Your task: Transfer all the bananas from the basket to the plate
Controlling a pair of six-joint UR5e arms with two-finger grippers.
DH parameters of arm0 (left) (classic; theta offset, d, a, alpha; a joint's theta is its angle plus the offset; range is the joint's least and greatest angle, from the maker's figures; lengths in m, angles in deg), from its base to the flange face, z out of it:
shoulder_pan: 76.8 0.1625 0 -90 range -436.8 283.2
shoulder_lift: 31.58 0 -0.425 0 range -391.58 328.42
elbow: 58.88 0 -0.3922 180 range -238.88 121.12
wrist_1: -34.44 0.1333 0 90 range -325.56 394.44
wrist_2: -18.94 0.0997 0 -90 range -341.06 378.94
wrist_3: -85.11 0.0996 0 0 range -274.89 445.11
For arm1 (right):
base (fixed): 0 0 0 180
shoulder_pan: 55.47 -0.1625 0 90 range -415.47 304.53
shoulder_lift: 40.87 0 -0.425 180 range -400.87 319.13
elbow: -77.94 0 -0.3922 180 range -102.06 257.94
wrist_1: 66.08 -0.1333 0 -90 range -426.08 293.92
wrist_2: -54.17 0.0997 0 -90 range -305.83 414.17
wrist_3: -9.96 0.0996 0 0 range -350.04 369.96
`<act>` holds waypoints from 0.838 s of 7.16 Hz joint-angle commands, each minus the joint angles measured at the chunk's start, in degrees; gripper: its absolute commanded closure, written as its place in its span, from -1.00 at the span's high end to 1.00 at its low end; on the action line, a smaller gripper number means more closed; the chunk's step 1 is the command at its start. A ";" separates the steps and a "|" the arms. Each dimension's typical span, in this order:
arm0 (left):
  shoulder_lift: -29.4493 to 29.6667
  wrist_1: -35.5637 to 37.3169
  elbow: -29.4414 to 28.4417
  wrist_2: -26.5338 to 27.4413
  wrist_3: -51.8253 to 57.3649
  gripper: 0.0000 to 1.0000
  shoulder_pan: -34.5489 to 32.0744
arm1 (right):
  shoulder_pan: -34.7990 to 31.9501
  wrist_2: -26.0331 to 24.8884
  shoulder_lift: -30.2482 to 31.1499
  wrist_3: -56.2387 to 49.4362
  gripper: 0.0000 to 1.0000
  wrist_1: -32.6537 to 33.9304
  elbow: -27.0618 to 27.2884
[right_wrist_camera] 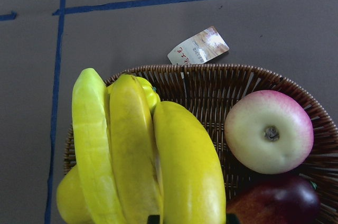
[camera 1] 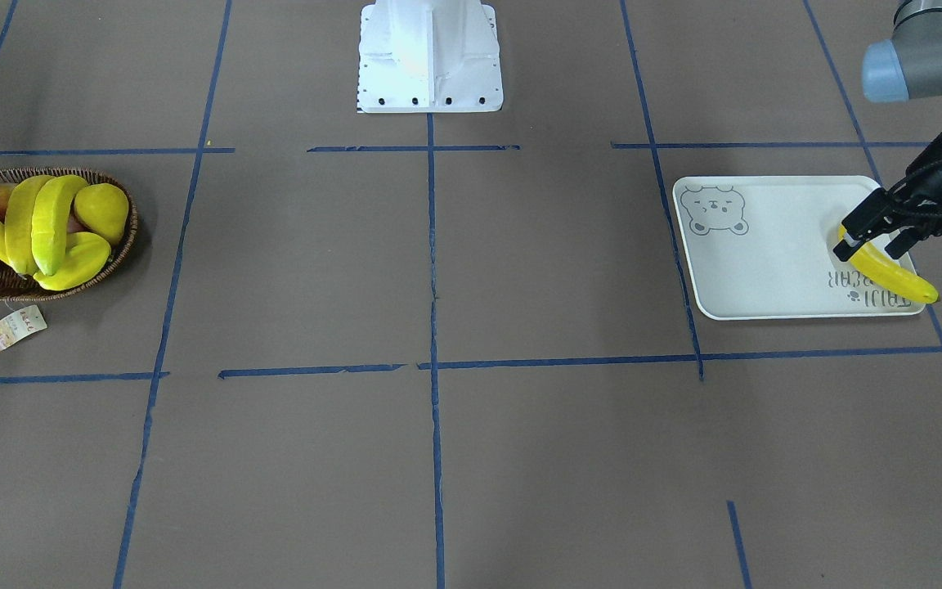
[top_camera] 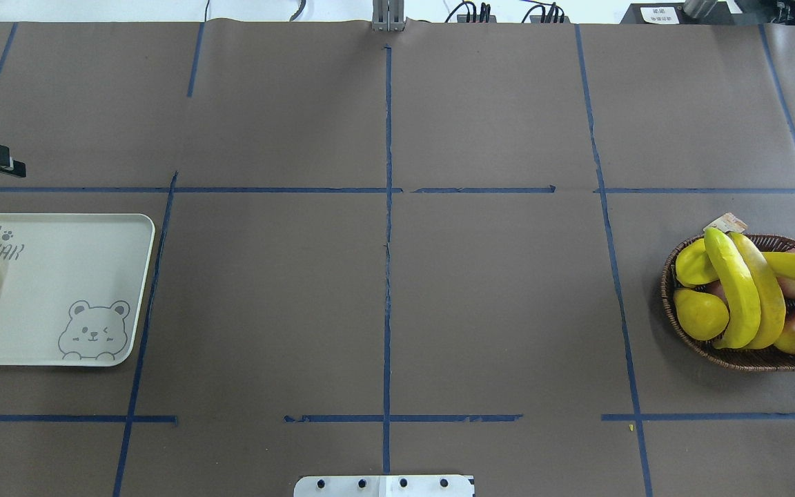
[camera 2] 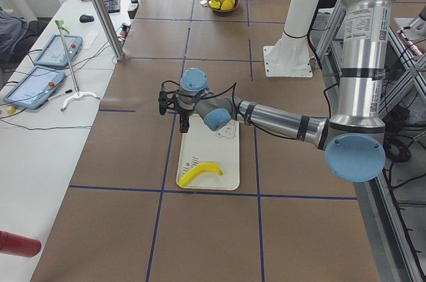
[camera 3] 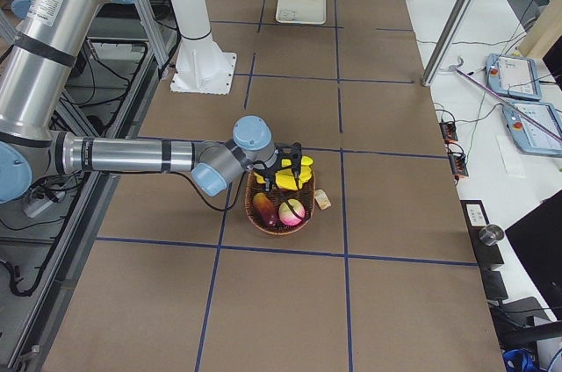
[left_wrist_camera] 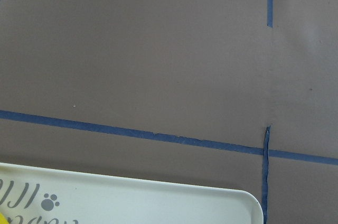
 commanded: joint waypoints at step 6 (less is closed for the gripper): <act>0.06 -0.05 0.03 0.06 -0.09 1.00 0.34 | -11.99 -0.04 -0.38 -0.26 -1.00 1.44 2.18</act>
